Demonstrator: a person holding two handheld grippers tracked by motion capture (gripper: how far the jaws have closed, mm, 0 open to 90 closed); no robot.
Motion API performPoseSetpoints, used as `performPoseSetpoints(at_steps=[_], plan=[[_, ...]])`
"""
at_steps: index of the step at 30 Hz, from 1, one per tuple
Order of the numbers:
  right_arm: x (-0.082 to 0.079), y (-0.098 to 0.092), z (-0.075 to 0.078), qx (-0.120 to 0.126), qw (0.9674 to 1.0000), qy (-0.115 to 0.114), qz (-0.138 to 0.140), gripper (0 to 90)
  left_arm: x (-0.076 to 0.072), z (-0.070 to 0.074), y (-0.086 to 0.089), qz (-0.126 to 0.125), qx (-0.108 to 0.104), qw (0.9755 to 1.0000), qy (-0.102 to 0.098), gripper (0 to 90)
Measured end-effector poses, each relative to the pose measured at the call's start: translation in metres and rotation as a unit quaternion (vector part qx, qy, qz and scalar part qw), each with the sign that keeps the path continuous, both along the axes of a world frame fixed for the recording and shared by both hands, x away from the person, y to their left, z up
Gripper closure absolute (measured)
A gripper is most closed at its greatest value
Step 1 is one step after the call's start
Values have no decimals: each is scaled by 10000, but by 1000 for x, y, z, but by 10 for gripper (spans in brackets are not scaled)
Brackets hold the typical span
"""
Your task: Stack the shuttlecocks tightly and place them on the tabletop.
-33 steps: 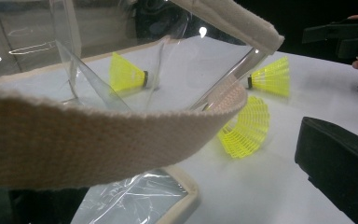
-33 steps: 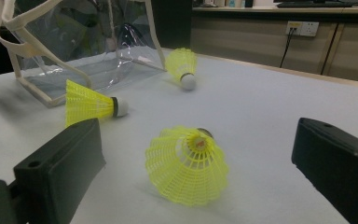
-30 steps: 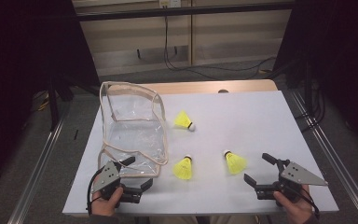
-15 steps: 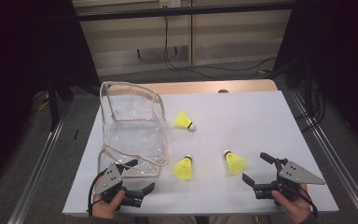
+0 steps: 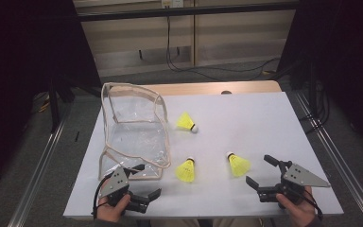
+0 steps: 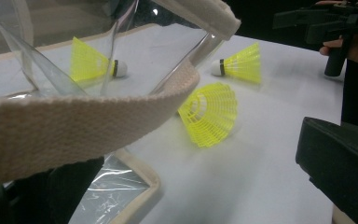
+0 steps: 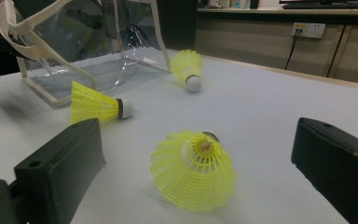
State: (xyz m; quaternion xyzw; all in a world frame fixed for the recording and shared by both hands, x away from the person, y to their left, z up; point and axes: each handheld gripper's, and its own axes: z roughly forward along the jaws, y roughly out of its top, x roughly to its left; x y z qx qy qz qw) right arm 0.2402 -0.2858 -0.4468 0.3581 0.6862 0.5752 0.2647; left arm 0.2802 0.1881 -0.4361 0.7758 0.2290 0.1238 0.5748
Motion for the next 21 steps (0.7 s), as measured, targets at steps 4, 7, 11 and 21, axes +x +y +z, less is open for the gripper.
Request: performPoseSetpoints(at_steps=[4, 7, 11, 21], plan=[[-1, 0, 0, -7, 10000, 4, -8, 16, 0, 0, -1, -23, 4, 10000, 17, 6], [-1, -1, 0, 5, 10000, 16, -18, 16, 1, -1, -2, -60, 2, 10000, 27, 2], [-2, -2, 0, -17, 10000, -13, -38, 16, 1, -1, -4, -76, -1, 10000, 56, 1], [-2, -3, 1, -8, 10000, -27, -47, 17, 1, -2, -7, -189, 19, 9997, 157, 1]])
